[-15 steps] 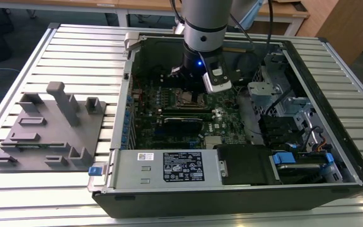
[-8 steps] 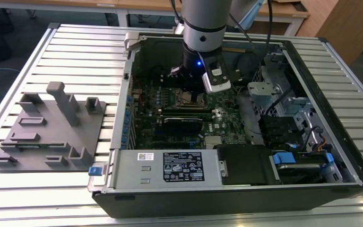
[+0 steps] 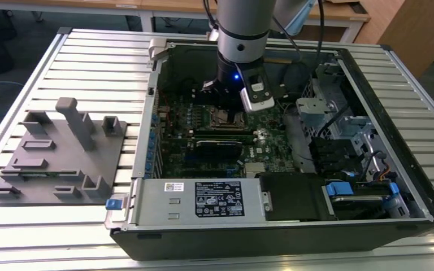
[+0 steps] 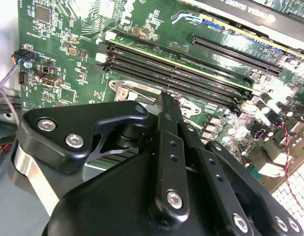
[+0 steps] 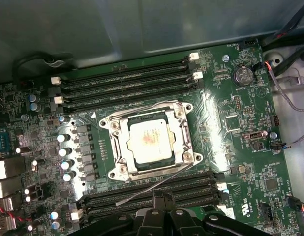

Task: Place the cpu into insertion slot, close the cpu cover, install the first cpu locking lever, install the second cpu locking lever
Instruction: 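Install the second cpu locking lever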

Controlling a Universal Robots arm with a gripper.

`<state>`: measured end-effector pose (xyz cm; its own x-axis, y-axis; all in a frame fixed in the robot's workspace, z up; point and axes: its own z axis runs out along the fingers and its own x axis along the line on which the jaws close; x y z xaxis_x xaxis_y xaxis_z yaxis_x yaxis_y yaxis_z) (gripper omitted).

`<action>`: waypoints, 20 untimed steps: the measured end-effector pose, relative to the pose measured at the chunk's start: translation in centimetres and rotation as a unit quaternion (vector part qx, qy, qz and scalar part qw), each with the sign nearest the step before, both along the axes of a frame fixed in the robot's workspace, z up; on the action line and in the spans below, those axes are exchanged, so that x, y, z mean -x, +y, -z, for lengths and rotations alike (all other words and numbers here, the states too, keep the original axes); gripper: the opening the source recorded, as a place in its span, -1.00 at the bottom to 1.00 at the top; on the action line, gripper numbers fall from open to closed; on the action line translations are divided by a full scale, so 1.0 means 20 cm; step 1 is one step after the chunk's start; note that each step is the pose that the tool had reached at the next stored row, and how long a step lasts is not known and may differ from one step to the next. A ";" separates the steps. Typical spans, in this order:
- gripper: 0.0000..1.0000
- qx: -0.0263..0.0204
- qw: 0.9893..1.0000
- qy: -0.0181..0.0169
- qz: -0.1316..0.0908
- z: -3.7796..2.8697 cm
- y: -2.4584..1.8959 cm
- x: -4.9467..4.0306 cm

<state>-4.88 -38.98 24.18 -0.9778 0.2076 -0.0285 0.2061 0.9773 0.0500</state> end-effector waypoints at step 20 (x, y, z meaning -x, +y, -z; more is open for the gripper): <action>-0.80 -0.001 1.000 0.000 0.000 0.023 0.000 0.037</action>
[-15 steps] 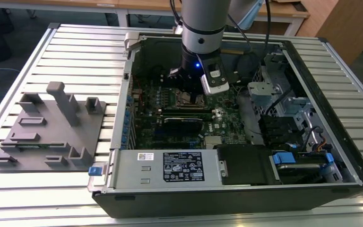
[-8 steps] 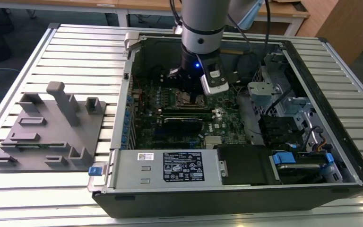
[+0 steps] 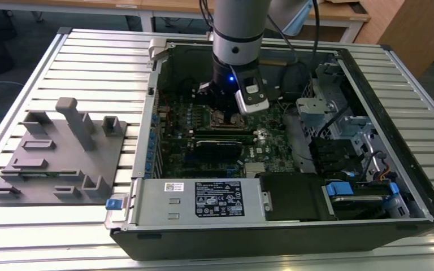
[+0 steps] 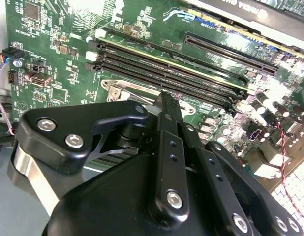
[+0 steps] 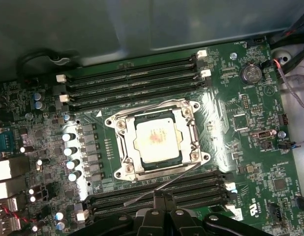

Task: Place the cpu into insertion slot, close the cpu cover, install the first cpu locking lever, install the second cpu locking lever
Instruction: 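Install the second cpu locking lever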

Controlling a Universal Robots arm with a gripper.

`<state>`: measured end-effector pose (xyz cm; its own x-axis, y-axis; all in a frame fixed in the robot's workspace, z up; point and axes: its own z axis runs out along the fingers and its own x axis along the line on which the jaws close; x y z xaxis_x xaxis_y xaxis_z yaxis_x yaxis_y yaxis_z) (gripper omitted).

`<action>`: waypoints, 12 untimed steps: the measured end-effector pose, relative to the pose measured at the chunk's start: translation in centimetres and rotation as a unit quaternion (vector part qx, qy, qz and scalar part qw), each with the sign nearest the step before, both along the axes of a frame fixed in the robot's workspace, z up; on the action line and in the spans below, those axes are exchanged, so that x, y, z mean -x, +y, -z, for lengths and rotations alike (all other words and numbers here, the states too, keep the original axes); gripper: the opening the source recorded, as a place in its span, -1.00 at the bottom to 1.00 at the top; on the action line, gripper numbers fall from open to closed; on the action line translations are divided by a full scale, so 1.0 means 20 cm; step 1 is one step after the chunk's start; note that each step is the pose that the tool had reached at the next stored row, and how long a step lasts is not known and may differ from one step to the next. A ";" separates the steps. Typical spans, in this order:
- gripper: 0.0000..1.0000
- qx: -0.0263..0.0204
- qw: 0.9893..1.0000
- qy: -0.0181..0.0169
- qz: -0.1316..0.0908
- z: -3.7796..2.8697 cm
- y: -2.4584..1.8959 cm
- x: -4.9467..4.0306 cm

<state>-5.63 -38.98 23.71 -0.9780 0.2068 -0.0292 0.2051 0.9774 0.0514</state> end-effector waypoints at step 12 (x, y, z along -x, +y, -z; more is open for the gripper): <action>-0.80 0.000 1.000 0.000 -0.019 0.011 0.009 0.001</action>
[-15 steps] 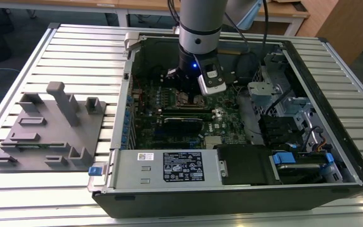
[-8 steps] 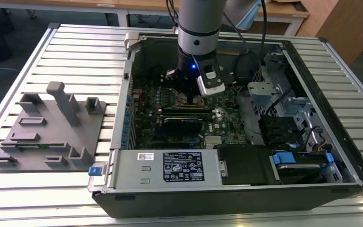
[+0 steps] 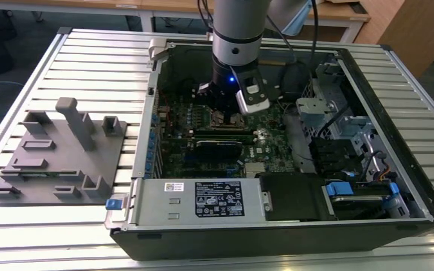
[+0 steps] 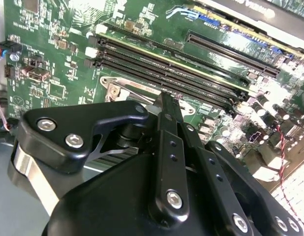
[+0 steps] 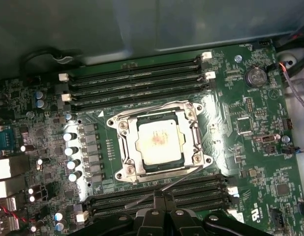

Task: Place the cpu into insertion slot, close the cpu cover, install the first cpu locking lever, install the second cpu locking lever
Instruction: 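Install the second cpu locking lever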

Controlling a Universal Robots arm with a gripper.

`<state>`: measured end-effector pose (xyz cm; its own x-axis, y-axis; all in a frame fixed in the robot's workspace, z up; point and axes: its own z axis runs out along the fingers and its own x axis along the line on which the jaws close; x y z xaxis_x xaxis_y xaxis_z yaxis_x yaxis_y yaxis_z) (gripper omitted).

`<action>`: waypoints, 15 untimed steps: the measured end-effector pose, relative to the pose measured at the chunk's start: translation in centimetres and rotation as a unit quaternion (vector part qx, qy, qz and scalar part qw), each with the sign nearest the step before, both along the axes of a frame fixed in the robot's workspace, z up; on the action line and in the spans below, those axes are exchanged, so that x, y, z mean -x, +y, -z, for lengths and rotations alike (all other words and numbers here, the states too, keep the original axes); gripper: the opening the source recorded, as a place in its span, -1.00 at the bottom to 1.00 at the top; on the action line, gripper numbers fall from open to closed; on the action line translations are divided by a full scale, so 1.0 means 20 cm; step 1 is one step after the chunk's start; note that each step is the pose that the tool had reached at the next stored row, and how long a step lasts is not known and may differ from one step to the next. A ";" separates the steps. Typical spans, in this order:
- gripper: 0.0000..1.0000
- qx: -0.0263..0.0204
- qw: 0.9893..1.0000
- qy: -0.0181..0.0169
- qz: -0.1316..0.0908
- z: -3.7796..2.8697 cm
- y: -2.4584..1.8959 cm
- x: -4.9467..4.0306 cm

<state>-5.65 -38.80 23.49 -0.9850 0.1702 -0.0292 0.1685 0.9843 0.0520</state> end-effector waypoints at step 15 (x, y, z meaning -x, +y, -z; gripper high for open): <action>-0.80 0.000 1.000 0.000 -0.004 0.015 0.000 0.039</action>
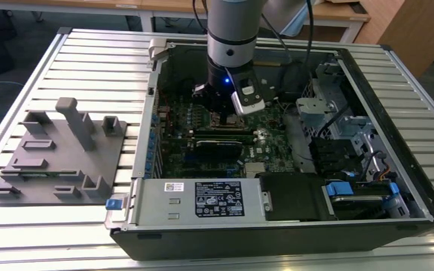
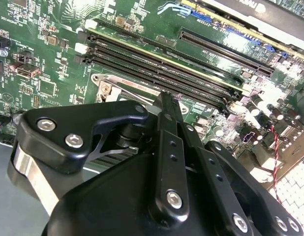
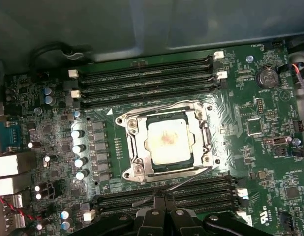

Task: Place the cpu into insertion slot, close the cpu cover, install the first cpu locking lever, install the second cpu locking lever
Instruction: 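Install the second cpu locking lever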

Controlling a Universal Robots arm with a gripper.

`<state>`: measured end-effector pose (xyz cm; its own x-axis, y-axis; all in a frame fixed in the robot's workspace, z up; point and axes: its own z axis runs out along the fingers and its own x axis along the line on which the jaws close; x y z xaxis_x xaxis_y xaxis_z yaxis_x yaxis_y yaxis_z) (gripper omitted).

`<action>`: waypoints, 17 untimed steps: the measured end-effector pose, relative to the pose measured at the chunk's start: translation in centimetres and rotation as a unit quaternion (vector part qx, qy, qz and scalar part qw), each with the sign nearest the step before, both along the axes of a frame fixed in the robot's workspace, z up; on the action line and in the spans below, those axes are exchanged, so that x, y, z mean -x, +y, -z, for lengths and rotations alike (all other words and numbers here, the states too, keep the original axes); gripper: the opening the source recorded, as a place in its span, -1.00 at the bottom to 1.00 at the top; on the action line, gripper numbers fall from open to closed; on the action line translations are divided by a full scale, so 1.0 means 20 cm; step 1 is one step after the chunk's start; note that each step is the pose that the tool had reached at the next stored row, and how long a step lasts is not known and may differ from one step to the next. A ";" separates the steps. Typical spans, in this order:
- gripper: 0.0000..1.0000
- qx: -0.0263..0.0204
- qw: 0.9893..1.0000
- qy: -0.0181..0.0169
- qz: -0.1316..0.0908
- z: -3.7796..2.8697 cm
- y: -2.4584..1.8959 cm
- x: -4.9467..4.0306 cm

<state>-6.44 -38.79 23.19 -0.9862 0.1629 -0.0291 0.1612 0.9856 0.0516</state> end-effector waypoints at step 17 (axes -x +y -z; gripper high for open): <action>-0.80 -0.001 1.000 0.000 -0.001 0.039 0.000 0.051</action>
<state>-7.46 -38.79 22.41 -0.9865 0.1609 -0.0289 0.1592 0.9858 0.0541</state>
